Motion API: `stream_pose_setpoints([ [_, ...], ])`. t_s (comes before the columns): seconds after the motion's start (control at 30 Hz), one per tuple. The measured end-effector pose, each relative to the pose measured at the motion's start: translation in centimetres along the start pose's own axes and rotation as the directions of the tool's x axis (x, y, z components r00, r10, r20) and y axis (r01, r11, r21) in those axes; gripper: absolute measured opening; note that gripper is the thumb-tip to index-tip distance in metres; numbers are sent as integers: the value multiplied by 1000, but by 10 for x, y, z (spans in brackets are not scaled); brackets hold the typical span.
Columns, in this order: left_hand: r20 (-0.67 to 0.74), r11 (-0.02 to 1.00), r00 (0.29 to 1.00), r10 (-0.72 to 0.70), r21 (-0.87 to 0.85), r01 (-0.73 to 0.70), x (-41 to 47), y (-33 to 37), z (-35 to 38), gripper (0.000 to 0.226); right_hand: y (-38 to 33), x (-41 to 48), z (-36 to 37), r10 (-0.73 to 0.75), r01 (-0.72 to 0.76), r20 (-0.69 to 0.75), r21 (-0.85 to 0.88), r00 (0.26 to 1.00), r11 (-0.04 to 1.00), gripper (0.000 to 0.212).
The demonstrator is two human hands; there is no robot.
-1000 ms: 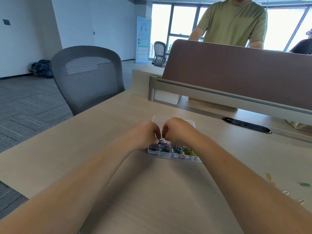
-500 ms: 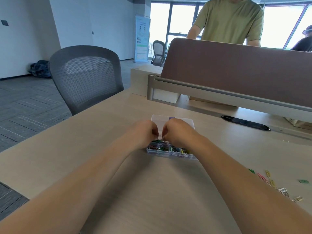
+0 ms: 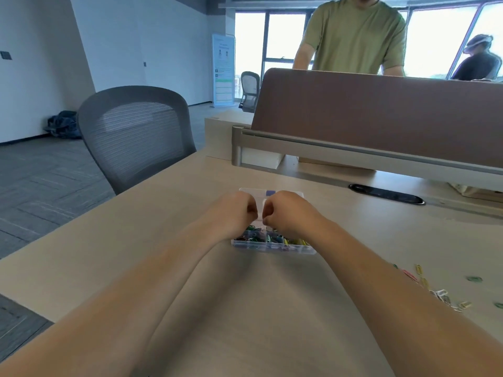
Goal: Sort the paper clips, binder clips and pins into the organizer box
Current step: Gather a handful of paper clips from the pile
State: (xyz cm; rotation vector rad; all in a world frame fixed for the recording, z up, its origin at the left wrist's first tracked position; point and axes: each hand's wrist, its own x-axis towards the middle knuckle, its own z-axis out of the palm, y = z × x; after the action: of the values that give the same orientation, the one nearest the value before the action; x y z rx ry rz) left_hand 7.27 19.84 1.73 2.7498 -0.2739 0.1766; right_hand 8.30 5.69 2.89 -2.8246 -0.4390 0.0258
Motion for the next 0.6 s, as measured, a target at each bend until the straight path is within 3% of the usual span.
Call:
stream_pose_setpoints([
  [0.3,29,978,984,178,-118,-174,-30,100,15,19,75,-98,-39,156,-154,-58,28,986,988,20],
  [0.47,124,948,943,307,-131,-292,-46,162,44,18,129,-155,-56,254,-255,-64,0,965,967,17],
  [0.6,232,934,905,356,-61,-352,-52,195,68,40,162,-189,-60,306,-305,13,-42,952,951,23],
])
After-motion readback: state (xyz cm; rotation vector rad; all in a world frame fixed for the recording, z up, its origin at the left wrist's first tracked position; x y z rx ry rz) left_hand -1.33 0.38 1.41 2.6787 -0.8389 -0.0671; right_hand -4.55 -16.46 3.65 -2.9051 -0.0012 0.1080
